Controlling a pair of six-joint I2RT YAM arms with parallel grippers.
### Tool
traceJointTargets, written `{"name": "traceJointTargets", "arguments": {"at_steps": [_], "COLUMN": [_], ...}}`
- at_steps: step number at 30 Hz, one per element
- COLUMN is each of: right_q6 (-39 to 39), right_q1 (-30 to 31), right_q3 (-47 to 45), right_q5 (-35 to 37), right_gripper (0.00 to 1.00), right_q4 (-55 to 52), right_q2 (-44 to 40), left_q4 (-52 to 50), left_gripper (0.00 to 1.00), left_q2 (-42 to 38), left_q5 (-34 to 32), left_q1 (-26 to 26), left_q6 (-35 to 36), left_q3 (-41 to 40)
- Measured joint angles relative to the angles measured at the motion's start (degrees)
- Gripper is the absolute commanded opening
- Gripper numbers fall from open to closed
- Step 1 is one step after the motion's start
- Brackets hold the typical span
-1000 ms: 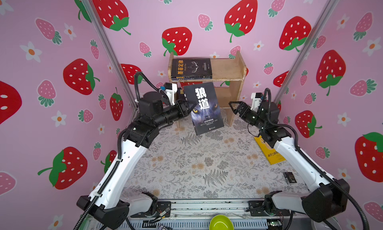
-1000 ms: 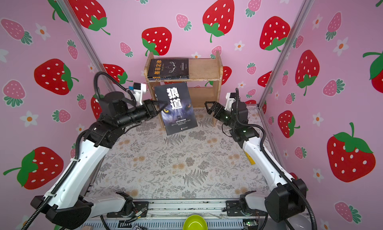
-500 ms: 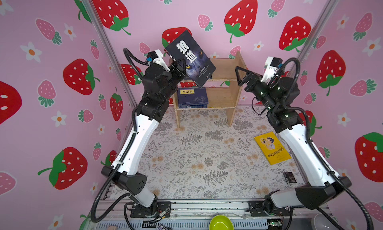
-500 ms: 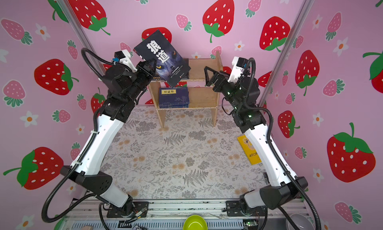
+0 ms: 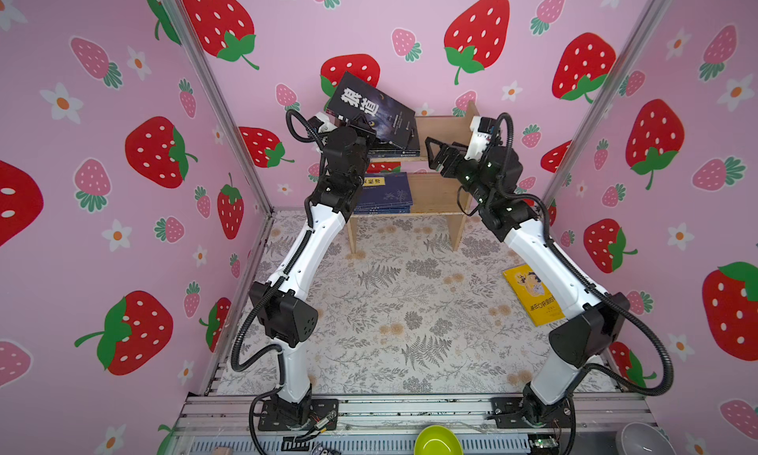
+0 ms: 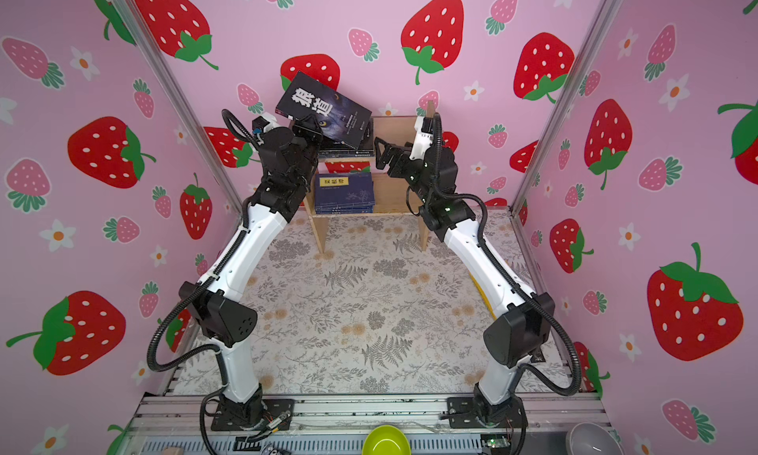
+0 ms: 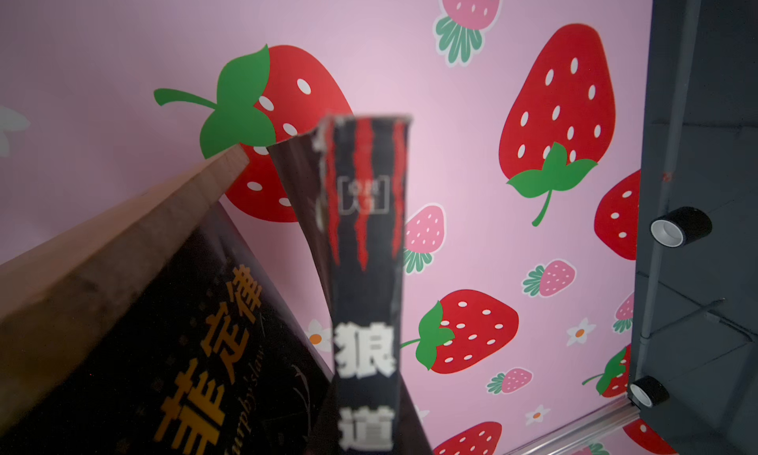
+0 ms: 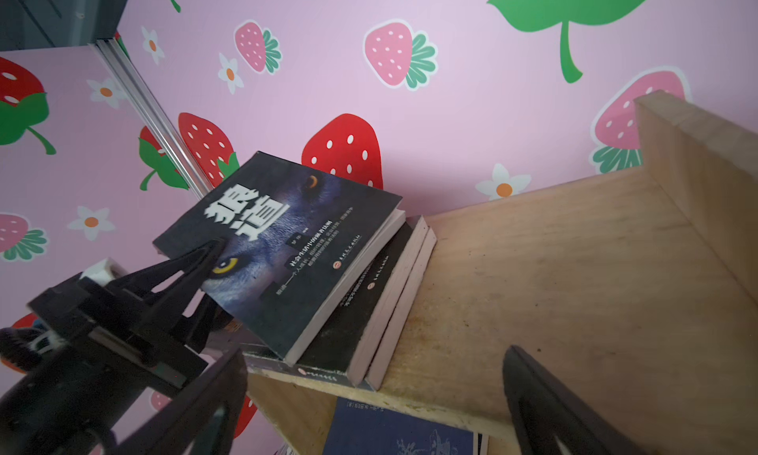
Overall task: Stacking books/files
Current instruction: Place the book at the bookshelf.
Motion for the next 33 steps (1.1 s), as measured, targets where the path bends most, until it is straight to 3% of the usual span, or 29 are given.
{"name": "traceJointTargets", "arguments": {"at_steps": [11,20,21,26,33], "right_q6": [0.33,2.29,2.62,4.04,4.68], "right_q1": [1.53,1.53,1.53,1.53,1.53], "right_q3": [5.29,12.50,12.96,15.32,16.13], "right_q5": [1.62,1.33,1.29,0.68,0.66], "right_gripper": [0.95,0.84,0.83,0.79,0.78], "right_q4": [3.96,4.39,4.24,3.65,3.54], "right_q2": [5.62,10.95,11.52,13.42,13.94], "left_q4": [-0.02,-0.66,-0.68,-0.76,-0.90], "left_gripper": [0.00,0.00,0.03,0.35,0.59], "left_q2": [2.64,2.12,2.05,1.64,-1.55], "left_q5": [-7.41,-11.63,-11.85,-12.79,-12.96], "left_q1": [-4.85,-6.86,-6.95,-7.43,-7.65], "left_q6": [0.81,0.68,0.66,1.11,1.73], "left_q3": [3.30,1.79,1.77,1.16,-3.80]}}
